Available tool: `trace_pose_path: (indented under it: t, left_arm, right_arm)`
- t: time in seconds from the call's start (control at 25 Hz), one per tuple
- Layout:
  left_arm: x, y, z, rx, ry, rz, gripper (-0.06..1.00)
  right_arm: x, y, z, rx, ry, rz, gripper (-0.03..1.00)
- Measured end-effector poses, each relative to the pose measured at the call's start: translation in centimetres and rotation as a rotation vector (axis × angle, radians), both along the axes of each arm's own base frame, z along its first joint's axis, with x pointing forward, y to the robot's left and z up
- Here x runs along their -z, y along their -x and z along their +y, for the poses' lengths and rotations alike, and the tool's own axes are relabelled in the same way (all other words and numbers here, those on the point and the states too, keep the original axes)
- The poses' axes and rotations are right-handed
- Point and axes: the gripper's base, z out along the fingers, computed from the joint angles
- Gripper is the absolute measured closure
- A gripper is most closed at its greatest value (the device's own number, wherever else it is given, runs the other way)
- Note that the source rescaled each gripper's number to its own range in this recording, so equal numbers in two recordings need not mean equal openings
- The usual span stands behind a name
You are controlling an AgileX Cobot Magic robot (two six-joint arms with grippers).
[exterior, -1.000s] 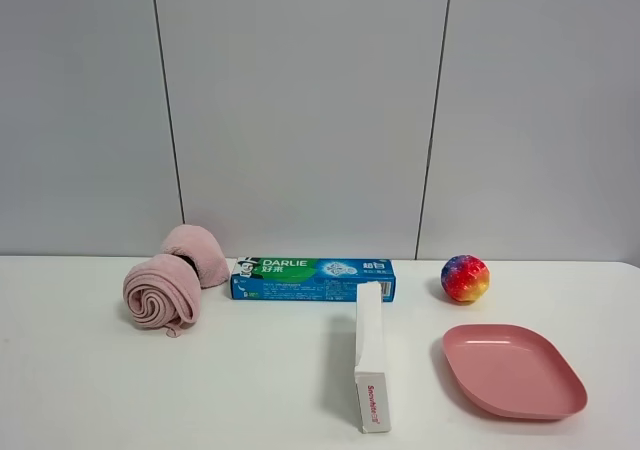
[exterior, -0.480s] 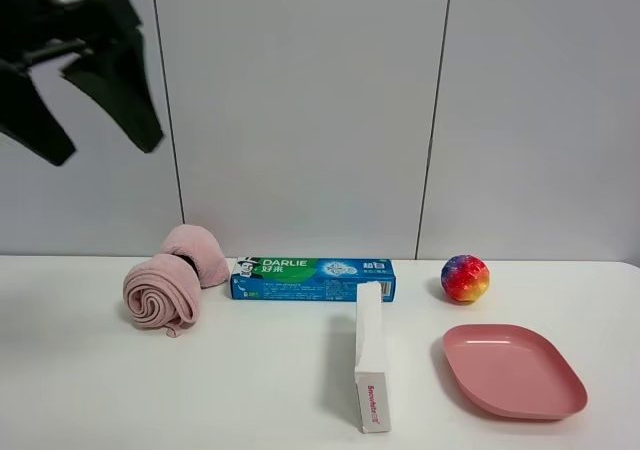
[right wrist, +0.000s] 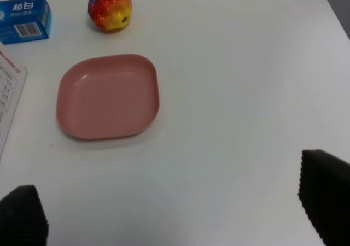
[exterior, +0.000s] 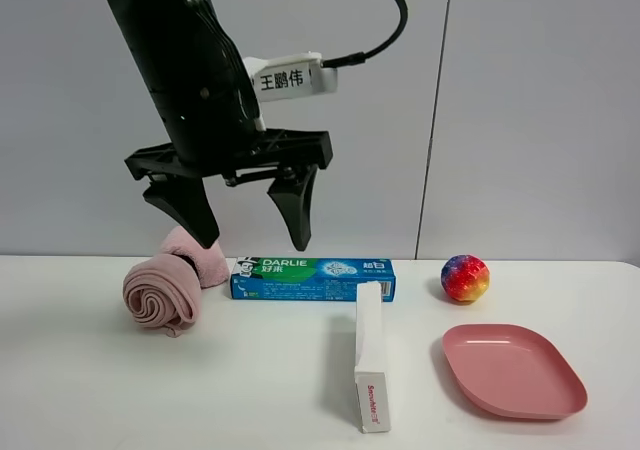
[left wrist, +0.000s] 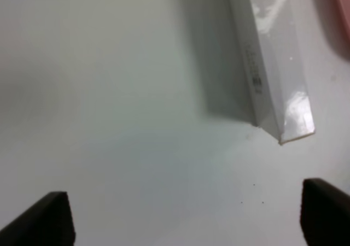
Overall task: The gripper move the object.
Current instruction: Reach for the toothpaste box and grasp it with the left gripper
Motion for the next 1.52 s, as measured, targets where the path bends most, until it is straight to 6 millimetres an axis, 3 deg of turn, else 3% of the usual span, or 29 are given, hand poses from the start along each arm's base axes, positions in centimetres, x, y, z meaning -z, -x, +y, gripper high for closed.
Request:
trace_pose_path:
  t: [0.2, 0.36, 0.52, 0.8, 1.16, 1.36, 1.52]
  left_arm:
    - [1.0, 0.0, -0.9, 0.012, -0.010, -0.001, -0.02]
    - [0.6, 0.3, -1.9, 0.035, 0.014, -0.032, -0.02]
    - [-0.5, -0.6, -2.3, 0.089, -0.017, -0.112, -0.02]
    - [-2.5, -3.1, -3.5, 0.500, -0.226, -0.334, -0.02]
    - [-1.0, -6.4, -5.7, 1.162, -0.409, -0.498, -0.02]
    - [0.9, -9.3, -6.5, 1.277, -0.412, -0.601, 0.12]
    - [2.2, -12.4, -5.6, 1.254, -0.405, -0.658, 0.14]
  right_arm:
    - [0.0, 0.0, 0.0, 0.000, 0.000, 0.000, -0.03]
    - [0.0, 0.0, 0.0, 0.000, 0.000, 0.000, -0.03]
    - [0.0, 0.0, 0.0, 0.000, 0.000, 0.000, -0.03]
    - [0.0, 0.0, 0.0, 0.000, 0.000, 0.000, -0.03]
    - [0.0, 0.0, 0.0, 0.000, 0.000, 0.000, -0.03]
    - [0.0, 0.0, 0.0, 0.000, 0.000, 0.000, -0.03]
    - [0.0, 0.0, 0.0, 0.000, 0.000, 0.000, -0.03]
